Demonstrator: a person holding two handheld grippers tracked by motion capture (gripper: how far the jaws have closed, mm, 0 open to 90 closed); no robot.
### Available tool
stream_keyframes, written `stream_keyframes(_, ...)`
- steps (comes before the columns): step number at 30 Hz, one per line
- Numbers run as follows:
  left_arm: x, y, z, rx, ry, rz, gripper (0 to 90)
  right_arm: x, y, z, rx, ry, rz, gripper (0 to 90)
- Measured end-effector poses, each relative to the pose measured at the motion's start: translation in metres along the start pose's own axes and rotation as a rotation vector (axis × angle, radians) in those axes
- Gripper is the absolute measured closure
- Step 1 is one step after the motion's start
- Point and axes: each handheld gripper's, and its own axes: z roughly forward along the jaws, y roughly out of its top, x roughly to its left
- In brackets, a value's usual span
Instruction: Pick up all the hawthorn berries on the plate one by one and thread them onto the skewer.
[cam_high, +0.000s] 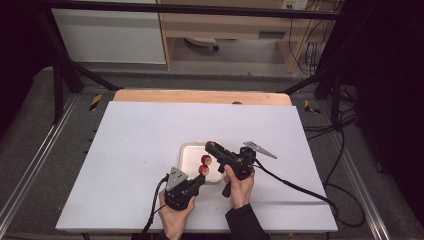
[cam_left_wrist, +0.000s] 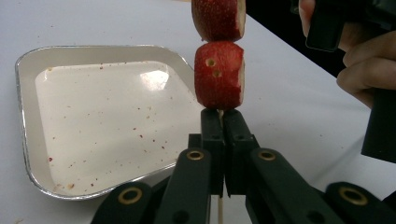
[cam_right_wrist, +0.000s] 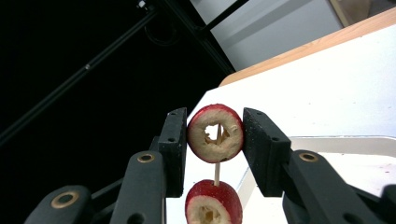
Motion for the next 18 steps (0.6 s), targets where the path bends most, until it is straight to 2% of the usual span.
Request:
stream_keyframes(5,0.0022,-0.0019,0.0004,-0.009,-0.023,-0.015,88.4,-0.0017,0.0019,0.0004,0.023,0.007,-0.015,62.1)
stream_keyframes(11,0.0055,-0.0023,-0.002,-0.027,-0.049,-0.034,88.5,-0.0018,0.0033,-0.001,0.021,0.018,-0.01,62.2)
stream_keyframes(12,0.0059,-0.0031,-0.0019,-0.034,-0.055,-0.048,88.5,-0.0019,0.0025,-0.0007,0.016,0.018,-0.013,62.2)
stream_keyframes(14,0.0059,-0.004,-0.003,-0.039,-0.041,-0.031,88.5,-0.0022,0.0016,-0.0006,0.014,0.023,-0.011,62.2)
stream_keyframes(15,0.0061,-0.0043,-0.0036,-0.044,-0.042,-0.037,88.5,-0.0026,0.0016,-0.0003,0.015,0.019,-0.01,62.2)
stream_keyframes(18,0.0056,-0.0037,-0.0041,-0.044,-0.019,-0.021,88.5,-0.0028,0.0038,-0.0006,0.028,0.019,0.015,62.2)
